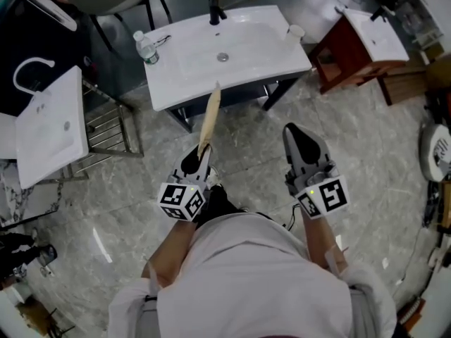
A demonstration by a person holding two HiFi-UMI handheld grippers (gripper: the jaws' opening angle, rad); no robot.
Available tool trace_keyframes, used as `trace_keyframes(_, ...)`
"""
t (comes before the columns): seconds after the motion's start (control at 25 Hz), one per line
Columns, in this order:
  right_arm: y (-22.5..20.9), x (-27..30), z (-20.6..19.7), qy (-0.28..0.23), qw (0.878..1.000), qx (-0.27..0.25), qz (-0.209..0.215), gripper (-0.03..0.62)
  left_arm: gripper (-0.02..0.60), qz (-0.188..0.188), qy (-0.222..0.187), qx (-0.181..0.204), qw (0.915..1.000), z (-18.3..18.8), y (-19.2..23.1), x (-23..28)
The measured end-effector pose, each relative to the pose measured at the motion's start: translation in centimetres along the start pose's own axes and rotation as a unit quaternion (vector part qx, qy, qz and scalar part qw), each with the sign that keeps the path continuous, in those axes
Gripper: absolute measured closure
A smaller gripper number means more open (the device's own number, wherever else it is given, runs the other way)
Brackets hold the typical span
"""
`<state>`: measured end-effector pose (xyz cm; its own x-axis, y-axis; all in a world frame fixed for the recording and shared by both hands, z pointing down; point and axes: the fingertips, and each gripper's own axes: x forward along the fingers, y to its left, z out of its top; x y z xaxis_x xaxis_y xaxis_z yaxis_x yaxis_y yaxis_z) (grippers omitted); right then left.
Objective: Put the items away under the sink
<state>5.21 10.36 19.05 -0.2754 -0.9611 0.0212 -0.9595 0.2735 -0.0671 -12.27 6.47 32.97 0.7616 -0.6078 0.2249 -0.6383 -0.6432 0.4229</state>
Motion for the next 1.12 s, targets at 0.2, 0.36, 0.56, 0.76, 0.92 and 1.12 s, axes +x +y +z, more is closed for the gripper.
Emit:
trace_keyframes(0.2,-0.7,4.2,0.3,0.008,1.0,0.0,-0.009,0.553,0.518,-0.008,0.02,-0.01,0.9997,0.6,3.2,2.4)
trace_keyframes(0.36,-1.1,7.3,0.2,0.015,1.0,-0.004,-0.016,0.553,0.518,-0.041,0.044,0.015,0.9981,0.6,3.7,4.2)
trace_keyframes(0.56,-0.9,10.5,-0.1,0.027,0.999,-0.006,-0.027,0.553,0.518,-0.082,0.064,0.016,0.9945,0.1,4.1,5.9)
trace_keyframes(0.76,-0.6,11.9,0.0,0.029,0.999,-0.004,-0.035,0.553,0.518,-0.101,0.069,0.019,0.9924,0.6,5.1,7.8)
trace_keyframes(0.92,-1.8,11.4,0.0,0.031,0.998,-0.002,-0.047,0.553,0.518,-0.107,0.069,0.02,0.9917,0.9,4.7,9.2)
trace_keyframes(1.12,-3.4,10.4,-0.1,0.027,0.998,0.003,-0.056,0.553,0.518,-0.108,0.073,0.031,0.991,0.7,3.6,10.4)
